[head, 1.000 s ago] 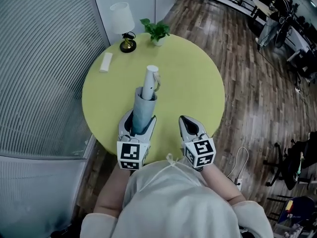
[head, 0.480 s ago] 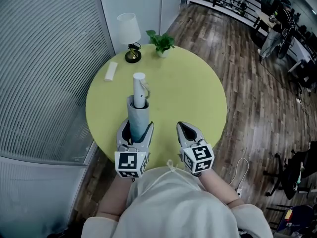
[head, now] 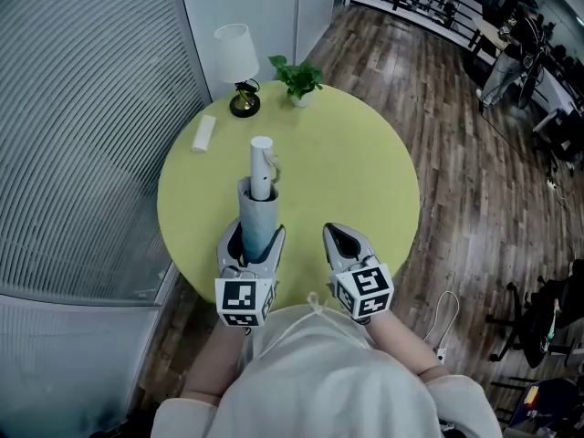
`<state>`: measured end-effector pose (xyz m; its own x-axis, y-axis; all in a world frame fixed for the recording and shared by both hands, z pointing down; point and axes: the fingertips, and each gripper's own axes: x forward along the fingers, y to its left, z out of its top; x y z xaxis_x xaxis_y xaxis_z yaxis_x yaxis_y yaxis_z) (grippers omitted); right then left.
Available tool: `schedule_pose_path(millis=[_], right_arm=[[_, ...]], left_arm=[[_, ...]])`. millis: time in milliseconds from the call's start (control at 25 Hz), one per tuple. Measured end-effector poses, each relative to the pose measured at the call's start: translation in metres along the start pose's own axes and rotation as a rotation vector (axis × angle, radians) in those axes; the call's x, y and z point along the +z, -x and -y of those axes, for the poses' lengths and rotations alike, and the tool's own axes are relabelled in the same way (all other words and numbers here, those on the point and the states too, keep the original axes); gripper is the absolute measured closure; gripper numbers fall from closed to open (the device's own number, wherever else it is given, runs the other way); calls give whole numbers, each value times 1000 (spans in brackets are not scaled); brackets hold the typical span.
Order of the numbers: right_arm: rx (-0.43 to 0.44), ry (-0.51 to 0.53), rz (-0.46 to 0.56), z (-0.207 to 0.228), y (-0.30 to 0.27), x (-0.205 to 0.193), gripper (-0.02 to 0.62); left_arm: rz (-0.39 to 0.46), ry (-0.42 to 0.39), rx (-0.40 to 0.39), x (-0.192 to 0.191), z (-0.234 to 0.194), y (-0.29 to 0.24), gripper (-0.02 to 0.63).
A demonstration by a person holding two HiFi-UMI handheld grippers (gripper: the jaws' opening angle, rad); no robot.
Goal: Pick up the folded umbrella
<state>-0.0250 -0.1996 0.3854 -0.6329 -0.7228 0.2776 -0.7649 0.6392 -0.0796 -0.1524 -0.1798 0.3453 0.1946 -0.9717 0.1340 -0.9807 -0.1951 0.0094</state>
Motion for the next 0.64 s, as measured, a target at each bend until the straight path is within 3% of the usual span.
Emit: schedule_pose_path(millis=[640], right_arm=[[22,-20,-2,4,-20,6,597]], left_arm=[[-37,1,-5,-8,-5,-17,302]])
